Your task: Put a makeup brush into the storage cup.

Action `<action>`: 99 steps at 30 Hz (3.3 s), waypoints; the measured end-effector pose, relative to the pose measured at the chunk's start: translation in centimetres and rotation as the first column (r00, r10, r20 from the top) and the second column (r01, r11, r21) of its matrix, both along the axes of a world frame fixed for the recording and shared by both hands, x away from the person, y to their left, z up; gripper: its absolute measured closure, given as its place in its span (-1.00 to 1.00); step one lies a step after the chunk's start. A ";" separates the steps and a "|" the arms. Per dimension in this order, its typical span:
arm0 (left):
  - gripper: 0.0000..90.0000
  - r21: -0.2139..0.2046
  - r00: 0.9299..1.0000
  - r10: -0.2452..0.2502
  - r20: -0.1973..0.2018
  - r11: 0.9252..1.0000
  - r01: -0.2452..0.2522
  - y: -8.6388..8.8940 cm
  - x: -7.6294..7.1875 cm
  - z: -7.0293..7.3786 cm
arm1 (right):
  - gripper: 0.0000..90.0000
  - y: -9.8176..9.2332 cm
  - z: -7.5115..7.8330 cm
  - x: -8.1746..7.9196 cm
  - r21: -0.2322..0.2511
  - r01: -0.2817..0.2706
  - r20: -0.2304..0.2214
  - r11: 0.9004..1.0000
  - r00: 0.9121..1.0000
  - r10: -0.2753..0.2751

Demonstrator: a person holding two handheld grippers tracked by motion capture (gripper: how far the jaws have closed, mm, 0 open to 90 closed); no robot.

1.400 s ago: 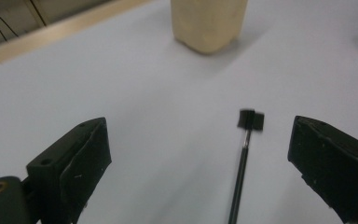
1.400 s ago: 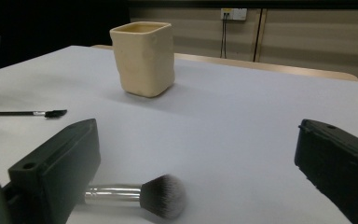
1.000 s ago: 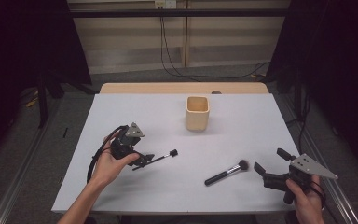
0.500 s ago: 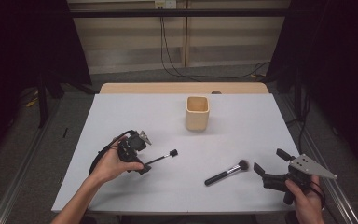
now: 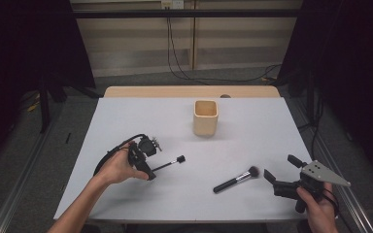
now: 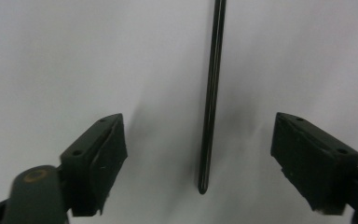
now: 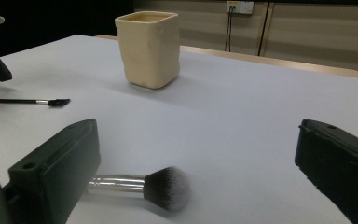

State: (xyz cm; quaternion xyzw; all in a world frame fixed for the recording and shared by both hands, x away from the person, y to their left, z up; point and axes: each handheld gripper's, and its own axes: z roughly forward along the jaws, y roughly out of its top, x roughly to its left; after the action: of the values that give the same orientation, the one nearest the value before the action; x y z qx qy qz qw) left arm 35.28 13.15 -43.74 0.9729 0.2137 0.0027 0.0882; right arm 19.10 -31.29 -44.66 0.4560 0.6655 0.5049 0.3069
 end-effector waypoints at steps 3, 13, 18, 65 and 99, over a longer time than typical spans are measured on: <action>-0.50 0.011 1.000 -0.011 -0.009 1.000 0.011 -0.1 0.0 -0.1 | -1.00 0.0 0.0 0.0 -0.001 0.001 0.000 1.000 1.000 -0.001; -0.20 0.070 0.998 -0.038 -0.044 0.997 0.041 -0.9 0.0 -0.9 | -1.00 0.0 0.0 0.0 -0.001 -0.005 0.004 1.000 1.000 0.005; -0.02 0.074 0.998 -0.011 -0.057 0.997 0.016 -0.8 0.5 -0.9 | -1.00 0.0 0.0 0.0 -0.003 -0.004 0.005 1.000 1.000 0.004; 0.92 -0.031 0.995 0.065 -0.076 0.997 -0.067 0.7 0.6 -0.3 | -1.00 0.1 0.0 0.0 -0.006 -0.005 0.002 1.000 1.000 0.005; 0.92 -0.537 0.956 0.269 0.118 0.827 -0.166 2.6 -1.7 1.0 | -1.00 0.3 -0.1 -0.1 -0.005 -0.009 0.000 1.000 1.000 0.009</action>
State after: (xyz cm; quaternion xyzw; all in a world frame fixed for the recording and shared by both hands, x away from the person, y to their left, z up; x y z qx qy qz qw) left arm 33.59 15.72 -42.73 0.8767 0.3069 0.0468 0.3675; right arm 19.00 -31.03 -44.72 0.4524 0.6689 0.5046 0.3056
